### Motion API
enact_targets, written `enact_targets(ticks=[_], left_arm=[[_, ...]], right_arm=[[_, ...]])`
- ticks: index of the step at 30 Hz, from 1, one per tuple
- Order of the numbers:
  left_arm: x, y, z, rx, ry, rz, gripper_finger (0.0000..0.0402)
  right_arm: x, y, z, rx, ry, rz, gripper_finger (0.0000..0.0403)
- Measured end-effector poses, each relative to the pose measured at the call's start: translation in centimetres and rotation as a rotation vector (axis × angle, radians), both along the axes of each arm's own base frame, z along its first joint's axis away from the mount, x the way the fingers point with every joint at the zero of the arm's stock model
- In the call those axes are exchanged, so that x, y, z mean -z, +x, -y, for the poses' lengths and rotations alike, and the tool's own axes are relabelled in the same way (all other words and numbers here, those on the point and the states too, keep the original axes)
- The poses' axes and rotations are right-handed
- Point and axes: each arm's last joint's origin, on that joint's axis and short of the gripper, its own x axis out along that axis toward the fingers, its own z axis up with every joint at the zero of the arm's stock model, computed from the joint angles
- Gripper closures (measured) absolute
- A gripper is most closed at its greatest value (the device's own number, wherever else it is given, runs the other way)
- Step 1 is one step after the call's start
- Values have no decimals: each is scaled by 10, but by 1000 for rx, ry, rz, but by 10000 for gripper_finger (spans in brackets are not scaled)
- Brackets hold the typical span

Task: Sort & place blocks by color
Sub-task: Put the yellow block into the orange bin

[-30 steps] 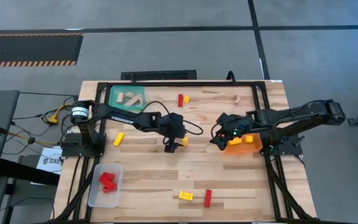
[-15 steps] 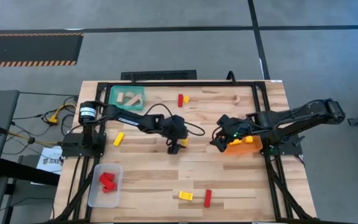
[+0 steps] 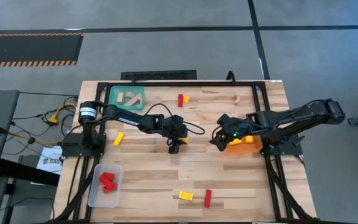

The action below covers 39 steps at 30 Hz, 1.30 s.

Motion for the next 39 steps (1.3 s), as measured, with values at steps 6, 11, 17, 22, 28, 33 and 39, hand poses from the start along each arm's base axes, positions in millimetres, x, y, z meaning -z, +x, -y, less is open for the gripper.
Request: enact_targets(ticks=[6, 11, 17, 22, 28, 33, 39], left_arm=[[-7, 6, 0, -33, -60, 88, 303], [-23, 14, -5, -122, -159, 223, 303], [-36, 35, -4, -170, -329, 452, 303], [-33, 76, -1, -121, -392, 550, 303], [-26, 134, 0, -38, -390, 617, 303], [-21, 166, -2, -17, -387, 573, 303], [-15, 184, 0, -18, -268, 530, 293]], right_arm=[[0, 0, 0, 7, 6, 1, 69], [-8, -8, -1, 53, 16, 33, 69], [-26, -24, -3, 145, -73, 152, 69], [-41, -39, -4, 198, -89, 259, 69], [-53, -53, -5, 204, -72, 334, 69], [-59, -62, -5, 210, -40, 376, 69], [-62, -68, -4, 207, -29, 403, 69]])
